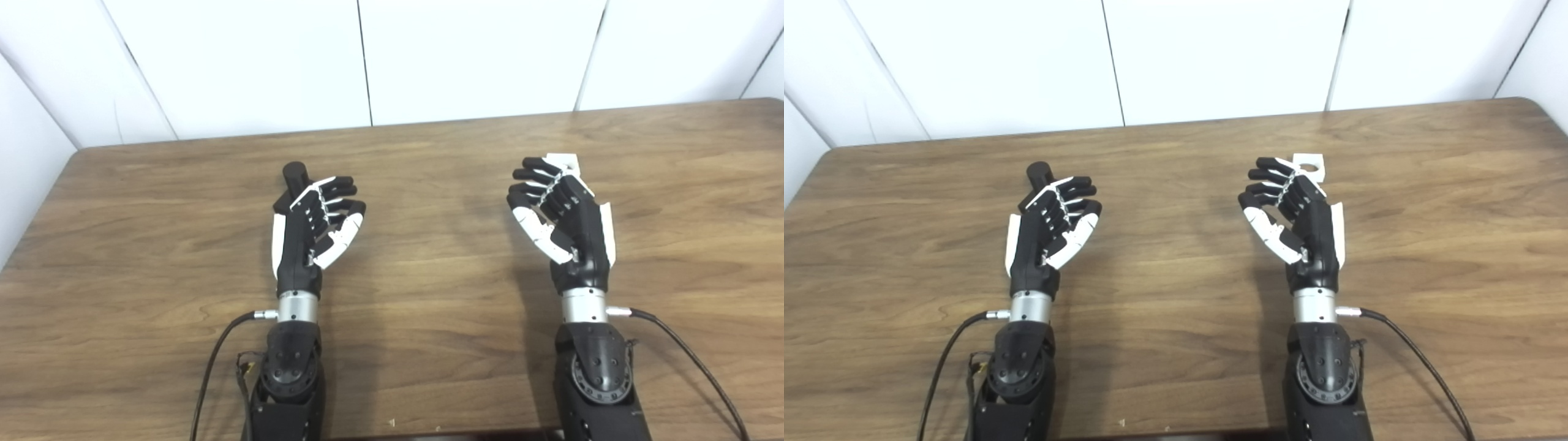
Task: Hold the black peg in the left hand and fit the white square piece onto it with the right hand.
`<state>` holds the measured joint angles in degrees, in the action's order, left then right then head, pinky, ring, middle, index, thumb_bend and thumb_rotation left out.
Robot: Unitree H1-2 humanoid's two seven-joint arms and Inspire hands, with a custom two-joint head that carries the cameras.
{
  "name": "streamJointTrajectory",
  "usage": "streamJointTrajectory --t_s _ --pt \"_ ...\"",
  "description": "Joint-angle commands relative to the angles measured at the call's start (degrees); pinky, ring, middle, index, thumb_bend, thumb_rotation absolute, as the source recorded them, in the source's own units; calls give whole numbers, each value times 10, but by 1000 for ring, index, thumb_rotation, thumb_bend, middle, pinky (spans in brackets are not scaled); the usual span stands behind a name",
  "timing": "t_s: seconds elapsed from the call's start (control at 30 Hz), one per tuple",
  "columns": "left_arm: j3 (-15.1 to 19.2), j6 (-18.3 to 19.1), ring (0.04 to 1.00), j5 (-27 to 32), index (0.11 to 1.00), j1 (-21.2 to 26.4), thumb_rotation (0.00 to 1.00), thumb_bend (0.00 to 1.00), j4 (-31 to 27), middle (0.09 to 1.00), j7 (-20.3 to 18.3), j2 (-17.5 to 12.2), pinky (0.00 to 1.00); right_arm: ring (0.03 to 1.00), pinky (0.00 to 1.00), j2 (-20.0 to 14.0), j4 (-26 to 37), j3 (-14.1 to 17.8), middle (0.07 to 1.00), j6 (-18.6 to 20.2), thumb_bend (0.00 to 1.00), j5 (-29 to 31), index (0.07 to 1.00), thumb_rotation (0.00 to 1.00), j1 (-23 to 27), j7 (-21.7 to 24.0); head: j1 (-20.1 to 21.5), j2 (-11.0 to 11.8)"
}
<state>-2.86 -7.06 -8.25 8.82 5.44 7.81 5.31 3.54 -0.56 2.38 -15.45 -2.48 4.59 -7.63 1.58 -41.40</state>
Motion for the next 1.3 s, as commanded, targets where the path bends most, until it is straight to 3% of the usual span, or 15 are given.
streamJointTrajectory --t_s 0.0,0.77,0.87,1.0,1.17,1.27 --pt "-1 -5 618 -6 651 17 209 468 -22 676 5 3 515 576 510 -4 -35 1 632 -4 459 4 661 212 -26 5 0 0" --pt "3 -5 613 -5 650 21 194 476 -20 675 3 2 514 575 507 -6 -31 2 632 2 452 6 664 211 -22 7 3 0" --pt "1 -19 598 -21 645 23 163 467 -18 664 9 -3 497 573 505 -6 -31 2 633 1 454 7 661 212 -21 7 1 0" --pt "-15 -45 580 -116 645 32 112 465 -14 641 40 -32 466 573 502 -6 -29 2 633 5 454 11 661 201 -22 8 -5 0" --pt "-29 -10 661 -215 663 36 115 529 -45 677 56 -61 554 578 510 -8 -31 2 636 0 451 12 659 192 -22 9 -8 0" --pt "-30 3 657 -242 663 41 122 542 -52 680 59 -73 543 577 512 -9 -35 4 633 -1 454 14 661 202 -20 9 -8 0"
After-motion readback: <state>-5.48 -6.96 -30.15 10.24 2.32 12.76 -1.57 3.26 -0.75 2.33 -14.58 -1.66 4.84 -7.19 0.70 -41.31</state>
